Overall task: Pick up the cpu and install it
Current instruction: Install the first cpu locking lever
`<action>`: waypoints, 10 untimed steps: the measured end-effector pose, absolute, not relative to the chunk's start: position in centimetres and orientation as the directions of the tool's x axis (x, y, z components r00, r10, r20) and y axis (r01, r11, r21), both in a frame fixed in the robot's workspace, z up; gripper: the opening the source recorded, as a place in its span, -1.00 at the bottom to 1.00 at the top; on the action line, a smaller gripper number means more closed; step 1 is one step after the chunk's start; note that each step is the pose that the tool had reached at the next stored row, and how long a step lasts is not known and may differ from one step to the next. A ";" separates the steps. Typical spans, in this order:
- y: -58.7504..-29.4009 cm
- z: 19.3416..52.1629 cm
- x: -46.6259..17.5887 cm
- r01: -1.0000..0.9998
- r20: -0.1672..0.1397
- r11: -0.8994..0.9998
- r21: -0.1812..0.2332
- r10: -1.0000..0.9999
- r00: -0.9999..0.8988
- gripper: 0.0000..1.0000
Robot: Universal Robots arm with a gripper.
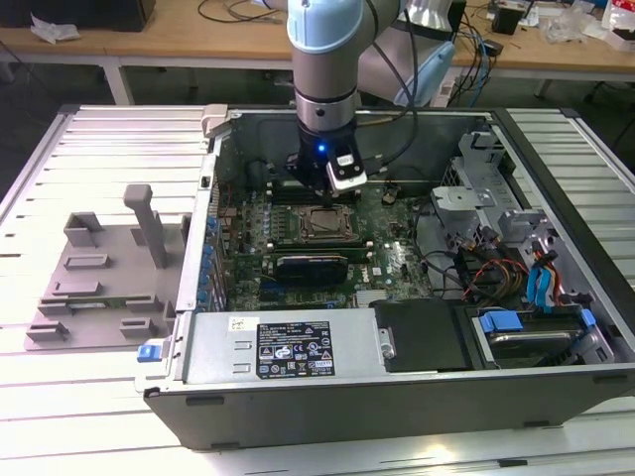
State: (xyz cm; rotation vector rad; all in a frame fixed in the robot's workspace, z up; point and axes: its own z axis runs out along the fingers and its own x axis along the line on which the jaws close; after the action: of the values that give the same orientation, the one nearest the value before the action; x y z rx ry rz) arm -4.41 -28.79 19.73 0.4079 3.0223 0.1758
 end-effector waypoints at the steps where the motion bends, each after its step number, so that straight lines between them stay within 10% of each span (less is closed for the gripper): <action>1: -28.8 19.7 -4.4 0.259 -0.070 0.958 0.125 0.269 -0.961 -0.79; 10: -28.8 21.0 -4.4 0.259 -0.071 0.958 0.126 0.269 -0.961 -0.79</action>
State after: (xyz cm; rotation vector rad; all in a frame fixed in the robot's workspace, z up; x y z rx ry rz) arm -4.36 -28.78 21.04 0.4080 3.0221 0.1770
